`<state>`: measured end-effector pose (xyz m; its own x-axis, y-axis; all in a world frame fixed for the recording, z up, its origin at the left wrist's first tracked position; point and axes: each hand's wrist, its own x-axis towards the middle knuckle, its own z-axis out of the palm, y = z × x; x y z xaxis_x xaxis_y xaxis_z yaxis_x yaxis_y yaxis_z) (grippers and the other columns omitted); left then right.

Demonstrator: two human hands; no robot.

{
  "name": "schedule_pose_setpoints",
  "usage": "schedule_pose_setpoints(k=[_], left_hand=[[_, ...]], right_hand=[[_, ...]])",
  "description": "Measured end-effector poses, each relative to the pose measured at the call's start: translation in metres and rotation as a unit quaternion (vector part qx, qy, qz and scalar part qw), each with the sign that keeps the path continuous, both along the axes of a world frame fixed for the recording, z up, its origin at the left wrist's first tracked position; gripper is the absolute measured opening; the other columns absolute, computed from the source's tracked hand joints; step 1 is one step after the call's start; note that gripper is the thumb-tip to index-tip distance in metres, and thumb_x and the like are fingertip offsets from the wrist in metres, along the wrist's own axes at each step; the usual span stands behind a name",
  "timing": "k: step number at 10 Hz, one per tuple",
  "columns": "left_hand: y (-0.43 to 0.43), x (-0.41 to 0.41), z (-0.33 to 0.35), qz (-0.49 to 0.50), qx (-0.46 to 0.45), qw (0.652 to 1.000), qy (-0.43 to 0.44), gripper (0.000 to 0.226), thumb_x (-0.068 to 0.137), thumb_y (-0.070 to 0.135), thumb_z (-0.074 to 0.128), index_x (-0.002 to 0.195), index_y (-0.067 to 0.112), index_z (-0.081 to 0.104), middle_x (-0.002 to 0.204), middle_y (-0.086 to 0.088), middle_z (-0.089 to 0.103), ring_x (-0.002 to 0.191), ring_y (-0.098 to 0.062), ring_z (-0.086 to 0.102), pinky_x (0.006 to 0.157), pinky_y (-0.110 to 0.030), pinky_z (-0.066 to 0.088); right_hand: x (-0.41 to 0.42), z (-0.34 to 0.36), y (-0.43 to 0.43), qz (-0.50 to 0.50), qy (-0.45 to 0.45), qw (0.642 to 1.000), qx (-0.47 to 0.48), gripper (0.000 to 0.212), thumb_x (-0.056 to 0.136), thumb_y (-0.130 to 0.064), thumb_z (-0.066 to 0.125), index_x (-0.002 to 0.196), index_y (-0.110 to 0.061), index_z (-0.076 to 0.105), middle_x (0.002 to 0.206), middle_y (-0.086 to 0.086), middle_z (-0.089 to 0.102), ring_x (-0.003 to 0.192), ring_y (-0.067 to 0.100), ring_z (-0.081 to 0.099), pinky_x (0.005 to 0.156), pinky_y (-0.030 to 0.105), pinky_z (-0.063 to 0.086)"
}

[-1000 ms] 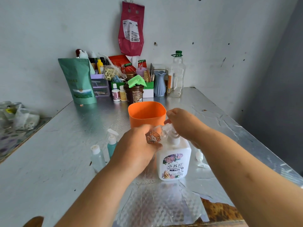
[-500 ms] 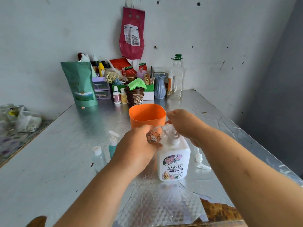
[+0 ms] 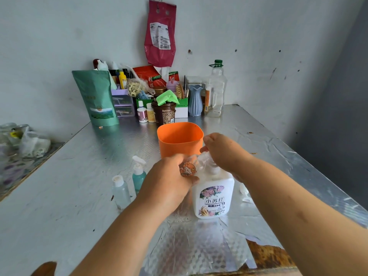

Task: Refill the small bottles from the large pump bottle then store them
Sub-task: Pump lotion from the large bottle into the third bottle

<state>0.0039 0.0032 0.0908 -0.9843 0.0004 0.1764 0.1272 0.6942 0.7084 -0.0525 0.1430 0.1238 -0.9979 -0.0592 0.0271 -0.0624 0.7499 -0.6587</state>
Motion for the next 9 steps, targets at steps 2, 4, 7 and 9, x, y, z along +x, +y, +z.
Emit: schedule_pose_setpoints(k=[2, 4, 7, 9], left_hand=[[0.0, 0.002, 0.005, -0.002, -0.001, 1.0, 0.003, 0.037, 0.077, 0.029, 0.079, 0.113, 0.032, 0.066, 0.101, 0.012, 0.072, 0.097, -0.015, 0.066, 0.086, -0.039, 0.053], [0.0, 0.004, 0.011, -0.004, -0.01, 1.0, 0.006, 0.044, 0.077, 0.03, 0.08, 0.118, 0.034, 0.064, 0.107, 0.012, 0.071, 0.1, -0.015, 0.065, 0.088, -0.038, 0.052], [0.0, 0.004, 0.01, -0.002, -0.016, 1.0, 0.011, 0.042, 0.078, 0.03, 0.078, 0.118, 0.036, 0.064, 0.106, 0.012, 0.071, 0.099, -0.015, 0.065, 0.086, -0.036, 0.052], [0.0, 0.003, 0.006, -0.006, -0.009, 1.0, 0.013, 0.043, 0.079, 0.029, 0.078, 0.119, 0.035, 0.064, 0.107, 0.013, 0.071, 0.1, -0.014, 0.065, 0.088, -0.037, 0.052]], right_hand=[[-0.001, 0.005, 0.004, -0.005, -0.013, 0.999, -0.032, 0.036, 0.101, -0.011, 0.028, 0.12, 0.004, 0.054, 0.12, 0.027, 0.056, 0.112, 0.04, 0.054, 0.092, 0.042, 0.046], [0.003, 0.012, 0.005, -0.014, -0.043, 0.997, -0.063, 0.039, 0.101, -0.016, 0.027, 0.117, 0.006, 0.055, 0.119, 0.031, 0.056, 0.11, 0.043, 0.054, 0.091, 0.045, 0.045], [0.002, 0.009, 0.004, -0.012, -0.024, 0.999, -0.037, 0.035, 0.1, -0.011, 0.03, 0.118, 0.006, 0.055, 0.119, 0.029, 0.057, 0.111, 0.042, 0.055, 0.092, 0.044, 0.047], [-0.003, 0.004, 0.005, -0.012, -0.011, 0.999, -0.031, 0.035, 0.1, -0.011, 0.029, 0.117, 0.005, 0.055, 0.117, 0.028, 0.057, 0.109, 0.042, 0.055, 0.09, 0.043, 0.046]])
